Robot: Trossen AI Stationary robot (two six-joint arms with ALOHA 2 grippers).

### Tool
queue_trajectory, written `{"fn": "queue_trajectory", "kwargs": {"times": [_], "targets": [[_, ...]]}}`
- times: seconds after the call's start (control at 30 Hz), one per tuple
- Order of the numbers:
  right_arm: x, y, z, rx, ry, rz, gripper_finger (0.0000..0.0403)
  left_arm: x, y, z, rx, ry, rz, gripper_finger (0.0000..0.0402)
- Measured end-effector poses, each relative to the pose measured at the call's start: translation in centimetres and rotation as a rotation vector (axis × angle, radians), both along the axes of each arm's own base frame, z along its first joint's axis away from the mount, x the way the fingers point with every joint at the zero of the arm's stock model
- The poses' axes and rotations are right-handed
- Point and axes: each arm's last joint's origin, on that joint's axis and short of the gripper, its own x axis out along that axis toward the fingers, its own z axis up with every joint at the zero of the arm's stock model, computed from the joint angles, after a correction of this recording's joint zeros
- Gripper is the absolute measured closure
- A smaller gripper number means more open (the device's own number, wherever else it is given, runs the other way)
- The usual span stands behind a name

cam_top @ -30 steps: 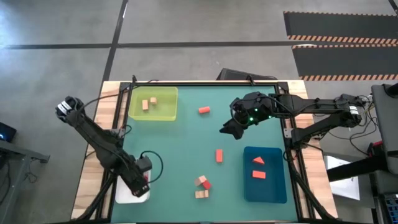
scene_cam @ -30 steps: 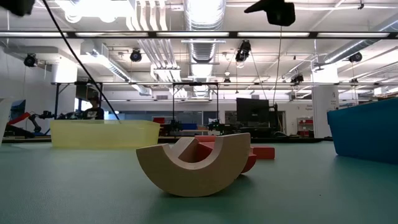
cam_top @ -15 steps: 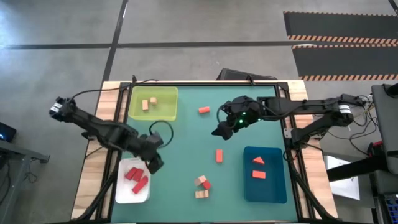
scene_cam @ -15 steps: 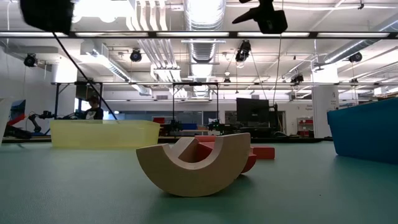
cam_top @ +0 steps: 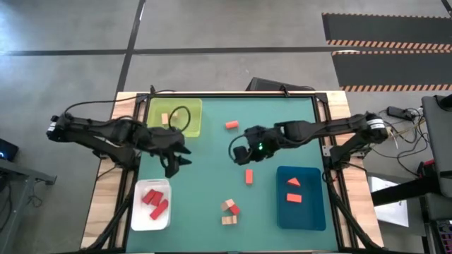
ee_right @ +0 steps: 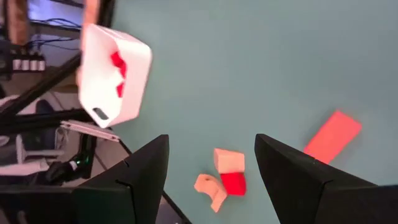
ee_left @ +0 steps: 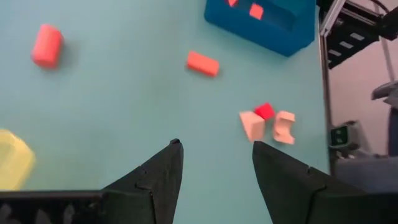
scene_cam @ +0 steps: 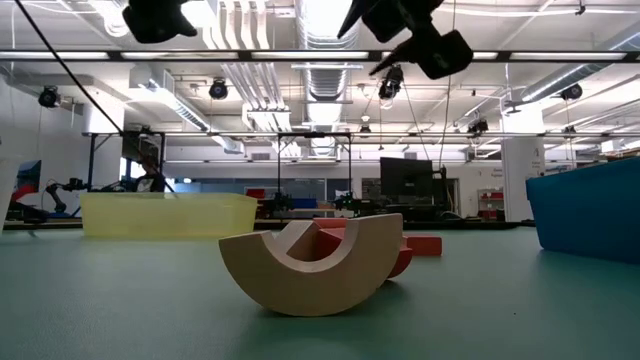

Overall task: Sort & place blocks by color
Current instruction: Put the orange block into the blue bin

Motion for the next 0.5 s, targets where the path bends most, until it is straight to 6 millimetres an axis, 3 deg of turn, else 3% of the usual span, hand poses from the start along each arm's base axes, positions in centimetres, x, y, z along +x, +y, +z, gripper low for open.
{"fn": "queue_trajectory", "kwargs": {"times": [0.5], "targets": [[1.4, 4.2, -6.4, 0.142, 0.434, -0.181, 0.0175, -1.6, 1.0, 1.1, 0.128, -0.075, -0.061, 0.0224]]}}
